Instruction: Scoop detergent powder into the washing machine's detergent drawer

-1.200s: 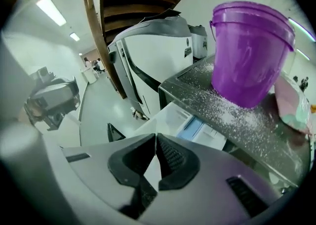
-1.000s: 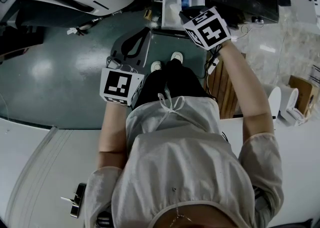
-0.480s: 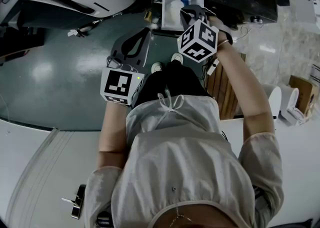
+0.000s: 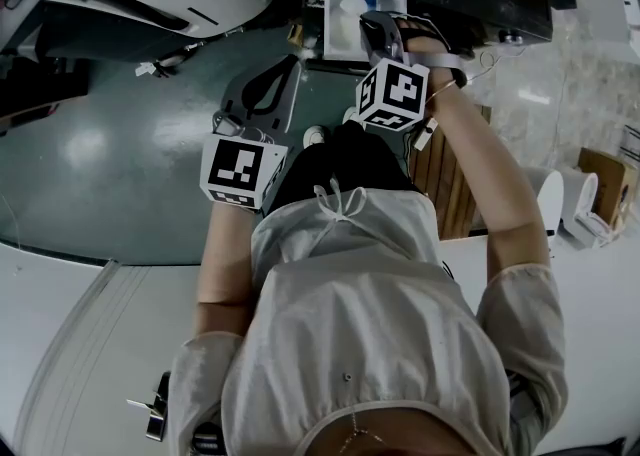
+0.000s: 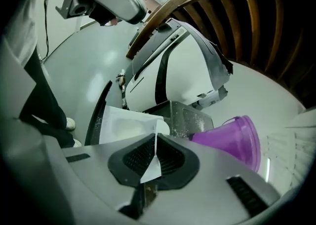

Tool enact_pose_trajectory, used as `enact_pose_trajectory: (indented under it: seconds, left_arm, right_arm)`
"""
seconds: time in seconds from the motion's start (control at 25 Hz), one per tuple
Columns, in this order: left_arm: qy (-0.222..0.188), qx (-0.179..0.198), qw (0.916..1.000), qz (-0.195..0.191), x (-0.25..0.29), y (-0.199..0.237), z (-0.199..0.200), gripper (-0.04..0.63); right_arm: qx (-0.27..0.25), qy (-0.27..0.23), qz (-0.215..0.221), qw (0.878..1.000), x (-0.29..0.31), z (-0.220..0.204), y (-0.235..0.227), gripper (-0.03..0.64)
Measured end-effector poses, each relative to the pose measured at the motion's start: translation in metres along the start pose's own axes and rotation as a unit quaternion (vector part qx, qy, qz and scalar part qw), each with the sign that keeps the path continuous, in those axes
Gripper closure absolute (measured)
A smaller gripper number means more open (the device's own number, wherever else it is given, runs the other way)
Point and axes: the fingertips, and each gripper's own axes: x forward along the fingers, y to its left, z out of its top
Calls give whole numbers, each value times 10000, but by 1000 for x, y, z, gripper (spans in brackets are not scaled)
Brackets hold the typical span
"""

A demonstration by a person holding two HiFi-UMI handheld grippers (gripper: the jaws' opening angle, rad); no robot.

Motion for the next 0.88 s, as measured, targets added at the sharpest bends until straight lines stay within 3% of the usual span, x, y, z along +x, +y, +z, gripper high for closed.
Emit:
enact_pose_trajectory:
  seconds: [0.2, 0.32, 0.4, 0.68, 0.88]
  left_arm:
    - [-17, 48, 10000, -48, -3, 0, 2, 574]
    - [-16, 55, 10000, -65, -4, 1, 1, 574]
    - [-24, 54, 10000, -77, -4, 1, 0, 574]
    - [-26, 79, 9999, -103, -8, 0, 1, 574]
    - [-70, 87, 9999, -102, -10, 0, 5, 574]
  right_arm:
    - [-723, -106, -646, 9952, -7, 9, -9, 603]
    - [-1509, 52, -1104, 9823, -11, 10, -12, 603]
    - [-1742, 146, -1276, 9763, -12, 9, -11, 603]
    - [-1577, 223, -1575, 9746, -19, 7, -18, 603]
    - [-1085, 113, -1468, 9831, -29, 9, -24, 603]
